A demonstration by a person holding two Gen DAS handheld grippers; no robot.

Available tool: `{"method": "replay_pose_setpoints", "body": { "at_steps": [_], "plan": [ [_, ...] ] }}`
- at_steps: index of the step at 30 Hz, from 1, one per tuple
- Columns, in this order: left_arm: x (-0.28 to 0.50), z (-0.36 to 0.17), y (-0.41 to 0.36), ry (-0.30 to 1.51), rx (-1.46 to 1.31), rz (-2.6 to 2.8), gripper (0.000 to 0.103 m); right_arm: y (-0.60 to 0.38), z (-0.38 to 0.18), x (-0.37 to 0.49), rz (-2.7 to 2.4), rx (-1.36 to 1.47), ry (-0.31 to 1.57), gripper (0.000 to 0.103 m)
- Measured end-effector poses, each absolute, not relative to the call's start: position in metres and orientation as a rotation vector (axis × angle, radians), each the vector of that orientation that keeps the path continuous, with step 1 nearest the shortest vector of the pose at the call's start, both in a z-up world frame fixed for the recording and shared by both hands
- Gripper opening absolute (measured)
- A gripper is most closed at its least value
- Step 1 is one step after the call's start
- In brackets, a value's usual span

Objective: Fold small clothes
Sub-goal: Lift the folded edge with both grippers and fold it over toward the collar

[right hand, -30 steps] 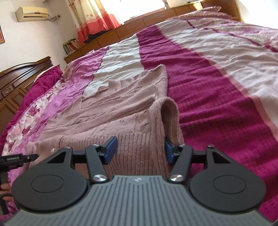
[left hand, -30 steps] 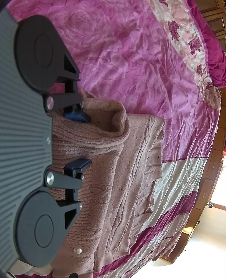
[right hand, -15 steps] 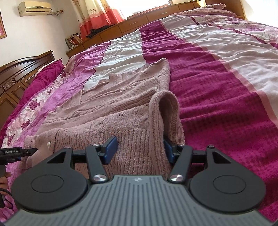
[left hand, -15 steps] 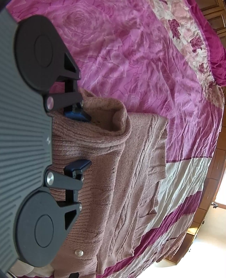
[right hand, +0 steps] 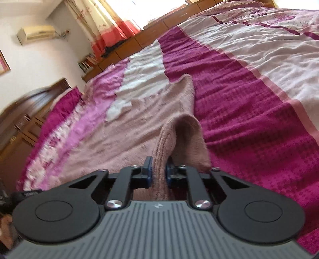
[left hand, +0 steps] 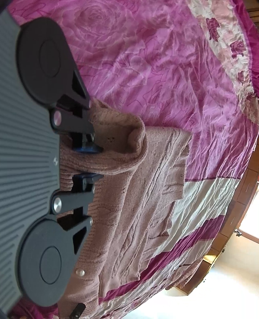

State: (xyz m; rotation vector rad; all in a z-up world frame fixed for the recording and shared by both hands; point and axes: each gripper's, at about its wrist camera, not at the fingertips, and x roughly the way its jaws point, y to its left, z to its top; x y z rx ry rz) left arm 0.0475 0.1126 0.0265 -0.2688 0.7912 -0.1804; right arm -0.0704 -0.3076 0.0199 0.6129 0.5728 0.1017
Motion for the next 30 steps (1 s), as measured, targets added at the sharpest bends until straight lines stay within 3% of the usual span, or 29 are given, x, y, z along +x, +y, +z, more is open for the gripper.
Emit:
{"method": "replay_pose_setpoints", "body": {
  "at_steps": [30],
  "plan": [
    [0.020, 0.110, 0.124, 0.557, -0.425, -0.183, 0.013, -0.317, 0.091, -0.066, 0.196, 0.695, 0.322, 0.010]
  ]
}}
